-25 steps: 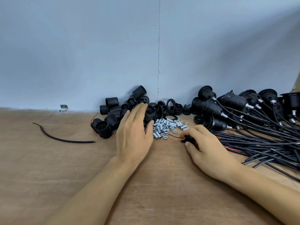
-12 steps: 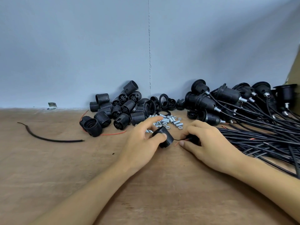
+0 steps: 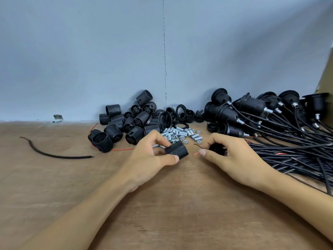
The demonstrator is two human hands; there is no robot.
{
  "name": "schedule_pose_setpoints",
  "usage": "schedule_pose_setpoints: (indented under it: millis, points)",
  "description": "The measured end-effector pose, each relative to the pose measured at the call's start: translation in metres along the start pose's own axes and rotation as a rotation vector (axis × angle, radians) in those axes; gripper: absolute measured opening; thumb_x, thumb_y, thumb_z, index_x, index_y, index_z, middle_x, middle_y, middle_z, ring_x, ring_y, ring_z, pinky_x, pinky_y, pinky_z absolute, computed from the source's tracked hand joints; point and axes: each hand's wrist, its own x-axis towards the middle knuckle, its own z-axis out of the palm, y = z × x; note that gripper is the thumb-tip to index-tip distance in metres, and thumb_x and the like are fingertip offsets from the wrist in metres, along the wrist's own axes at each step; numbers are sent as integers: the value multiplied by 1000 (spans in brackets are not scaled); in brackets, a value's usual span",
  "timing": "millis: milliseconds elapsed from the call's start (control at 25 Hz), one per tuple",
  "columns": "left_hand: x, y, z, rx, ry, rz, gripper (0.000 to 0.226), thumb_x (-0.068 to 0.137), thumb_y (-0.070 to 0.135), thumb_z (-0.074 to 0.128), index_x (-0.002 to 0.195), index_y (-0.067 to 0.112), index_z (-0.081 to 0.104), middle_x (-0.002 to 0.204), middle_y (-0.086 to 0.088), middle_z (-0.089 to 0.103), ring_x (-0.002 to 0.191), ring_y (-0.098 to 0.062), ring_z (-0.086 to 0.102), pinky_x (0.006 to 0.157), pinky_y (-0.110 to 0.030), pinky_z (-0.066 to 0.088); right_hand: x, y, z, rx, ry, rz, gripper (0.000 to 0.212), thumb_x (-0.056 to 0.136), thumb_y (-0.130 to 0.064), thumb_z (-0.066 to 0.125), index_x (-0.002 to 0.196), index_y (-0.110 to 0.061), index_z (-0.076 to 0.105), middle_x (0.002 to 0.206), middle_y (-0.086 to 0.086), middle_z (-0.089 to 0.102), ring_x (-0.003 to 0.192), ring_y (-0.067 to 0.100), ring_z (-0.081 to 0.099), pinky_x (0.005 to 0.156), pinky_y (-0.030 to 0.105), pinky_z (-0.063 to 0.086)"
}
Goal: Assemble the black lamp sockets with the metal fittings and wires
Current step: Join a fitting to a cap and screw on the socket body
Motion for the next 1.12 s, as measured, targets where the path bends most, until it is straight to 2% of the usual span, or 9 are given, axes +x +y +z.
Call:
schedule_pose_setpoints:
  millis: [120, 240, 280, 360, 520, 720, 880, 1040, 1120]
  points:
    - [0, 0, 7, -18, -73, 25, 48, 62, 11, 76, 104, 28, 60, 112, -2, 68, 102, -21, 71, 92, -37, 53, -1, -2, 2, -10, 23, -27, 5, 92, -28, 69, 88, -30, 66, 85, -18, 66, 85, 3, 61, 71, 10, 41]
    - [-2, -1, 13, 39, -115, 112, 57, 69, 1, 75, 117, 31, 65, 123, -2, 59, 113, -9, 66, 103, -30, 51, -1, -1, 1, 26, 27, -12, 5, 92, -28, 68, 90, -32, 69, 88, -17, 67, 86, 2, 62, 75, 11, 43]
    - [-1, -2, 14, 59, -114, 144, 56, 72, -5, 75, 114, 30, 66, 123, 1, 59, 114, -6, 65, 105, -30, 50, 0, -1, 1, 40, 27, -3, 5, 91, -29, 69, 88, -33, 70, 87, -16, 68, 85, 2, 62, 74, 12, 44]
    - [-1, -6, 15, 87, -109, 187, 54, 75, -10, 73, 105, 33, 64, 118, 3, 63, 109, -7, 66, 99, -30, 51, 0, -2, 0, 71, 29, 9, 5, 91, -33, 69, 86, -33, 70, 86, -15, 68, 80, 1, 61, 72, 12, 43]
    - [-2, -9, 18, 206, -84, 251, 46, 72, 13, 77, 99, 39, 51, 107, 9, 68, 104, -14, 67, 97, -42, 54, -3, -7, 3, 105, 22, -32, 5, 91, -30, 70, 86, -31, 70, 88, -16, 68, 82, 1, 62, 72, 8, 42]
    - [-5, -9, 25, 315, 25, 330, 47, 70, 24, 81, 100, 42, 49, 100, 17, 63, 96, -10, 66, 88, -44, 56, -7, -12, 9, 34, 32, -158, 5, 89, -24, 73, 85, -23, 69, 82, -8, 67, 82, 10, 62, 73, 16, 45]
    - [-8, -8, 27, 402, 78, 422, 46, 73, 23, 82, 103, 39, 51, 100, 16, 60, 97, -8, 62, 84, -36, 54, -8, -13, 10, 46, 23, -186, 8, 90, -22, 72, 83, -22, 68, 79, -8, 65, 78, 11, 60, 71, 19, 45]
    - [-9, -7, 26, 478, 113, 463, 50, 74, 20, 86, 103, 40, 51, 97, 18, 58, 94, -3, 57, 79, -13, 43, -8, -14, 10, 18, 15, -207, 11, 91, -21, 71, 81, -22, 66, 75, -8, 63, 75, 11, 58, 69, 19, 43]
    - [-9, -7, 26, 499, 120, 480, 49, 72, 20, 88, 105, 37, 55, 97, 17, 57, 95, -1, 55, 79, -7, 37, -9, -14, 10, 8, 14, -222, 13, 91, -20, 71, 80, -25, 66, 75, -9, 63, 76, 11, 58, 69, 19, 43]
